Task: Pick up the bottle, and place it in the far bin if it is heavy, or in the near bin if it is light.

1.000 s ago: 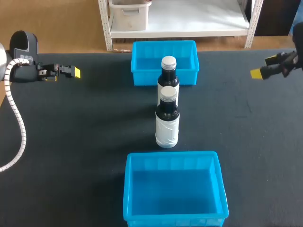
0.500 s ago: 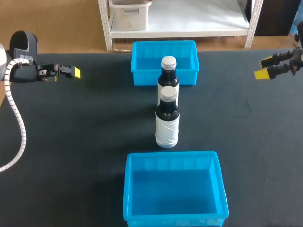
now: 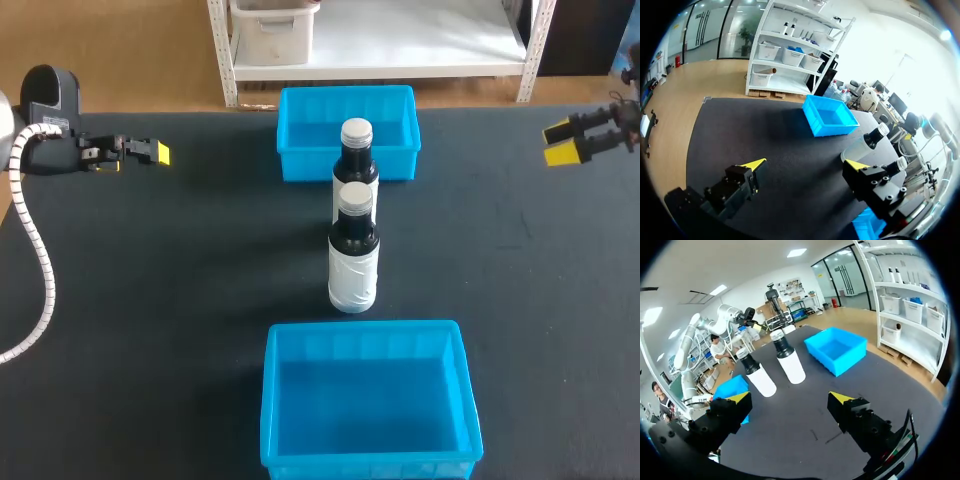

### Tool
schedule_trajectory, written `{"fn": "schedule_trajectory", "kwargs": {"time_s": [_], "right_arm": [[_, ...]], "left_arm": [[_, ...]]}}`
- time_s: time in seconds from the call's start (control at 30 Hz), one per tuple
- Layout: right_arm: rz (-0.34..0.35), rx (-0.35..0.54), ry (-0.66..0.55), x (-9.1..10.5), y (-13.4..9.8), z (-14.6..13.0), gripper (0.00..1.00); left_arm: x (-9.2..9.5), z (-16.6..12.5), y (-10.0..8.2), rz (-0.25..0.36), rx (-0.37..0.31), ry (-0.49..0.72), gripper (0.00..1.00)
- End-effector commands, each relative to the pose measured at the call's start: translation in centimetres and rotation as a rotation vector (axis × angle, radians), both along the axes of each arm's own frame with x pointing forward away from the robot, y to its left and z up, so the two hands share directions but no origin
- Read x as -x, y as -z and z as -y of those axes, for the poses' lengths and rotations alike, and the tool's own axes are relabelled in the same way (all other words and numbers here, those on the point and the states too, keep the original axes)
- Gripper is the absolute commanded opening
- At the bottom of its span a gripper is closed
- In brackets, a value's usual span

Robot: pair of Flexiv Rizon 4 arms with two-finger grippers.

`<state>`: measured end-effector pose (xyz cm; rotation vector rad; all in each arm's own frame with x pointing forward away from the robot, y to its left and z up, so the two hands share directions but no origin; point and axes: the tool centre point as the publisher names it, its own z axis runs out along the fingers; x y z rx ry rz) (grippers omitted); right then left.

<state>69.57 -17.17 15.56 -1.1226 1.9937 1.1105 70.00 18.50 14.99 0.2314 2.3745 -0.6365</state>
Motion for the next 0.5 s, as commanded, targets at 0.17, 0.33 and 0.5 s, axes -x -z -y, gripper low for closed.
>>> {"fn": "schedule_trajectory", "kwargs": {"time_s": [0.17,0.33,0.5], "right_arm": [[0.077,-0.045,-0.029,0.10,0.54,0.29,1.00],[0.119,-0.061,-0.022,0.30,0.62,0.36,1.00],[0.139,-0.077,-0.024,0.42,0.99,0.24,1.00]], "left_arm": [[0.00,0.00,0.00,0.000,0.000,0.000,1.00],[0.00,0.00,0.00,0.000,0.000,0.000,1.00],[0.00,0.00,0.00,0.000,0.000,0.000,1.00]]}}
